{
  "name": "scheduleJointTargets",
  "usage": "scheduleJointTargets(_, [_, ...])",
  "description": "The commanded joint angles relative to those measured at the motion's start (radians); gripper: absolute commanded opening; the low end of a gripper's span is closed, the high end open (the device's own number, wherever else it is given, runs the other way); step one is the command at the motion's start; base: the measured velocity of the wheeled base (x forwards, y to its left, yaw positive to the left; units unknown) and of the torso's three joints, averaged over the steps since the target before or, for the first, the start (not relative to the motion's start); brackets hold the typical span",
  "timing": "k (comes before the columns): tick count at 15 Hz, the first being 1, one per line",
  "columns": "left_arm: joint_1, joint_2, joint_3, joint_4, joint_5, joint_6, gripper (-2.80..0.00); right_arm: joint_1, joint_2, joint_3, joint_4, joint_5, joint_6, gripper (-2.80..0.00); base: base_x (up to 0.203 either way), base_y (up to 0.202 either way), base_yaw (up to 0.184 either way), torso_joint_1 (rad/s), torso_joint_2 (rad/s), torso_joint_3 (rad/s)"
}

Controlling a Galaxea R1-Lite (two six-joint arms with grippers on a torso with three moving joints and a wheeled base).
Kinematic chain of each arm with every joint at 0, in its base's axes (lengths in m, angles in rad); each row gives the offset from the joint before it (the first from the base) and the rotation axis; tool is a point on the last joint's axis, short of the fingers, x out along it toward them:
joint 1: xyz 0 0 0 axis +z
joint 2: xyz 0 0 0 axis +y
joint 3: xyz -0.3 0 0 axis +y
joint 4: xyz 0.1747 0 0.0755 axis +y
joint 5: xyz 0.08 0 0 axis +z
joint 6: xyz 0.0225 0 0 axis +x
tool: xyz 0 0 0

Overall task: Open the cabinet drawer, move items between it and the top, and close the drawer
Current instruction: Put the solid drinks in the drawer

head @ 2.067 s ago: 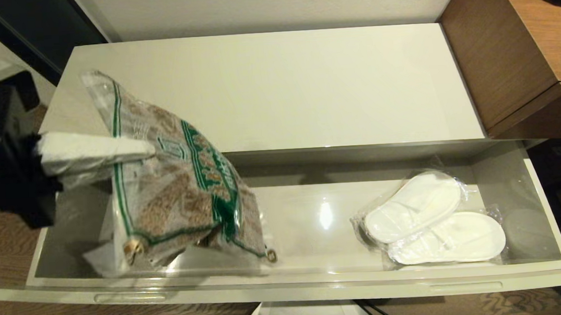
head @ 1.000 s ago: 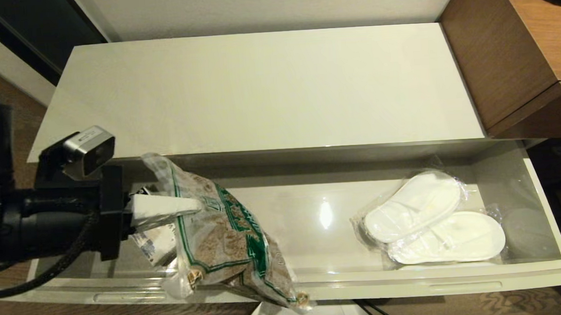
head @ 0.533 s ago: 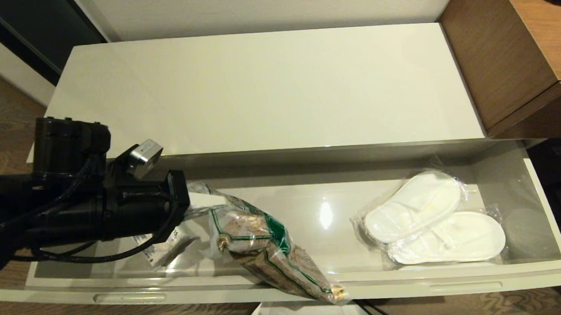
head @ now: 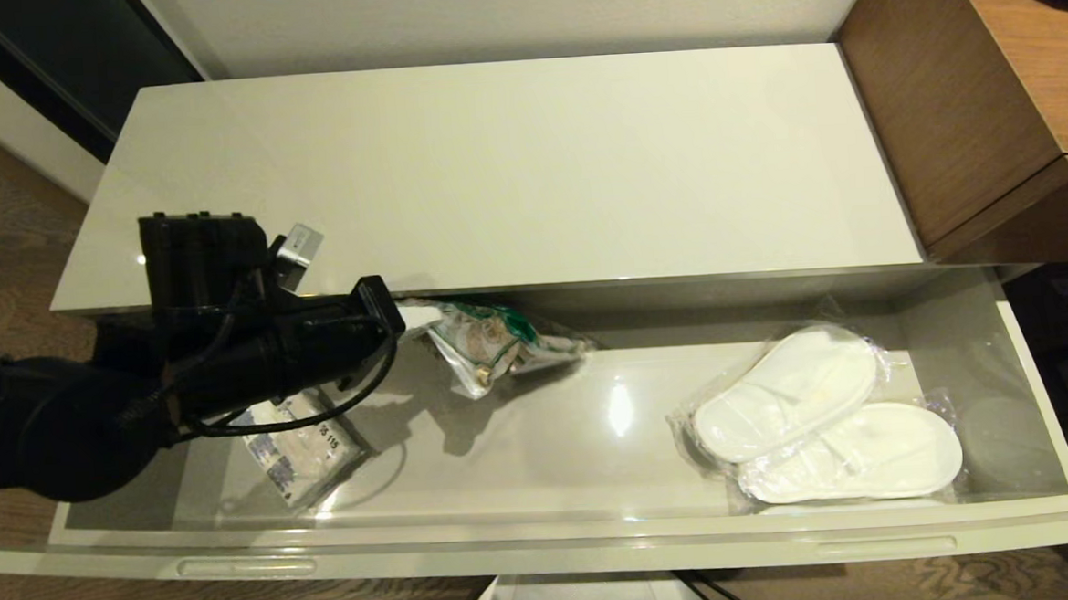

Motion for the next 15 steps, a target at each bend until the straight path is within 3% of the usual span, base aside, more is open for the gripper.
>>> scheduleJointTargets(1, [-0.010,0.042,0.059,-0.005,0.039,0.003,-2.80,0.000,-0.013,0.003,0.000,0.000,0.000,-2.80,0.000,0.000,0.000,0.000,0.00,0.000])
scheduleJointTargets(4, [-0.032,0.014,0.150,-0.008,0.040,0.041,-2.80,0.000,-0.013,0.003,0.000,0.000,0.000,-2.80,0.000,0.000,0.000,0.000,0.00,0.000])
scheduleJointTargets(7, [-0.085,-0.025,0.170,0.001,0.036,0.072,-2.80,0.000,-0.013,0.003,0.000,0.000,0.000,-2.80,0.000,0.000,0.000,0.000,0.00,0.000])
scheduleJointTargets(9, [-0.143,-0.034,0.179,0.040,0.039,0.145,-2.80,0.000,-0.013,0.003,0.000,0.000,0.000,-2.80,0.000,0.000,0.000,0.000,0.00,0.000])
scheduleJointTargets(11, [-0.155,-0.054,0.181,0.126,0.040,0.212,-2.80,0.000,-0.013,0.003,0.000,0.000,0.000,-2.80,0.000,0.000,0.000,0.000,0.00,0.000])
scheduleJointTargets(15, [-0.156,-0.093,0.212,0.122,0.038,0.217,-2.80,0.000,-0.013,0.003,0.000,0.000,0.000,-2.80,0.000,0.000,0.000,0.000,0.00,0.000])
